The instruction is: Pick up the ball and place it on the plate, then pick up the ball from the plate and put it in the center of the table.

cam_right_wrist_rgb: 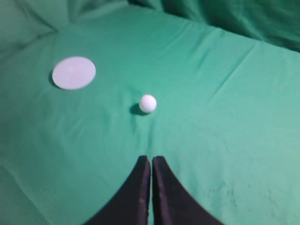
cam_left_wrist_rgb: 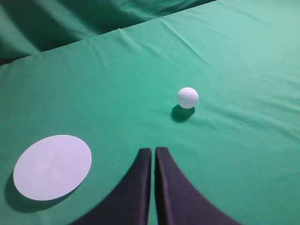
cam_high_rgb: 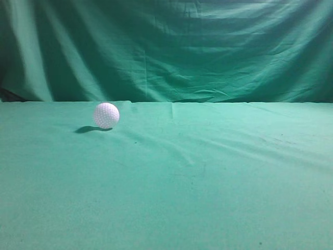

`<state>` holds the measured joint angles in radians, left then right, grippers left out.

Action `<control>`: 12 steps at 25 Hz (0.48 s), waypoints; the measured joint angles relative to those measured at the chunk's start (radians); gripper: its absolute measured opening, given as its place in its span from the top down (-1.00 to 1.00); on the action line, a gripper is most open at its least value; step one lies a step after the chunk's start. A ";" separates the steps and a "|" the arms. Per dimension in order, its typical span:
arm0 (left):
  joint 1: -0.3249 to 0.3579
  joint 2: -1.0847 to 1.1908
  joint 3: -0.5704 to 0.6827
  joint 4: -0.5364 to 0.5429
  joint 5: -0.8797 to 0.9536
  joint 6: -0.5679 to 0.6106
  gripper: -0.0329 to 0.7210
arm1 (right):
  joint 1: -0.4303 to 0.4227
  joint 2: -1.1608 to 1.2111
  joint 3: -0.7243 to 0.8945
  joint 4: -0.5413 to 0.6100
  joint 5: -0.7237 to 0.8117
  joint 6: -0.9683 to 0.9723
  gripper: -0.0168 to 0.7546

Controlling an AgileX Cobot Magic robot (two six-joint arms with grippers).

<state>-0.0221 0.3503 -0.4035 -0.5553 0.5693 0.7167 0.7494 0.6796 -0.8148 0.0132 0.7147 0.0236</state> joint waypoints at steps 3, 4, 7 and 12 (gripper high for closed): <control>0.000 0.000 0.000 0.000 0.000 0.000 0.91 | 0.000 -0.082 0.088 0.040 -0.081 0.000 0.96; 0.000 0.000 0.000 0.000 0.000 0.000 0.91 | 0.000 -0.101 0.100 0.050 -0.089 0.000 0.96; 0.000 0.000 0.000 0.000 0.000 0.000 0.91 | 0.000 -0.150 0.112 0.057 -0.089 0.002 0.96; 0.000 0.000 0.000 0.000 0.000 0.000 0.91 | 0.000 -0.162 0.116 0.023 -0.067 -0.006 0.96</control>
<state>-0.0221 0.3503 -0.4035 -0.5553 0.5693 0.7167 0.7494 0.5176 -0.6984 0.0364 0.6475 0.0173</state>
